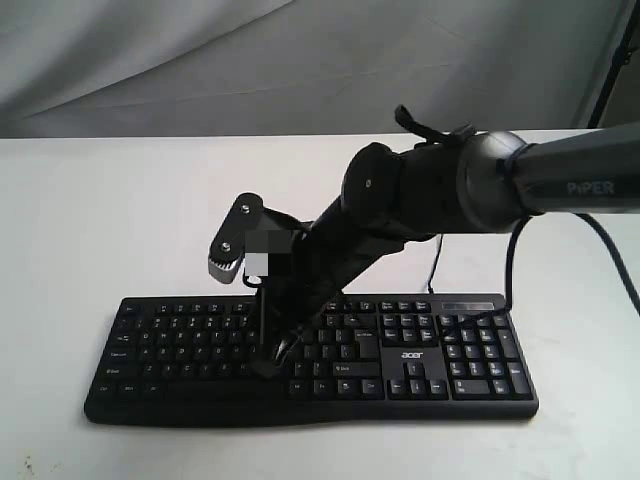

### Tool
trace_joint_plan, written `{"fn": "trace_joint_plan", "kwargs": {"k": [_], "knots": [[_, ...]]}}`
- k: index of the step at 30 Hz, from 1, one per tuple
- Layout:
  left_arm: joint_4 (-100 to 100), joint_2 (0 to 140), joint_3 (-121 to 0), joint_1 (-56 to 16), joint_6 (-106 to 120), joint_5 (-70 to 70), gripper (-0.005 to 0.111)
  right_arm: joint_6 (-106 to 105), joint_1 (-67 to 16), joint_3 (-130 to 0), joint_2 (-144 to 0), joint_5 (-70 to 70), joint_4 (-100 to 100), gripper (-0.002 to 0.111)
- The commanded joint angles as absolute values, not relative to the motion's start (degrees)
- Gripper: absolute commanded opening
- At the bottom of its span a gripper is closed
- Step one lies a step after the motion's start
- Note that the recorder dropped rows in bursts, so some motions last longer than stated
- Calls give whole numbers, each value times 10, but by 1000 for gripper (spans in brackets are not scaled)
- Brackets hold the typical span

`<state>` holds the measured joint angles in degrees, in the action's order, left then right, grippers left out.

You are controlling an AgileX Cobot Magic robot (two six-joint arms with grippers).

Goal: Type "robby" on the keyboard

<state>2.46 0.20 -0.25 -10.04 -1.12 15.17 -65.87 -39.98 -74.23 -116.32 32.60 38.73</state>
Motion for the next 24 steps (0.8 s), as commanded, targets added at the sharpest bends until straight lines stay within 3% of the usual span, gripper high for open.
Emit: {"fn": "trace_joint_plan", "kwargs": {"k": [1,24], "knots": [[27,0,0,-104,-13,148,0,-703,-414,-772,-1189,362,422,0],[27,0,0,-104,-13,148,0,-783,-440,-775,-1215,354,455,0]]}}
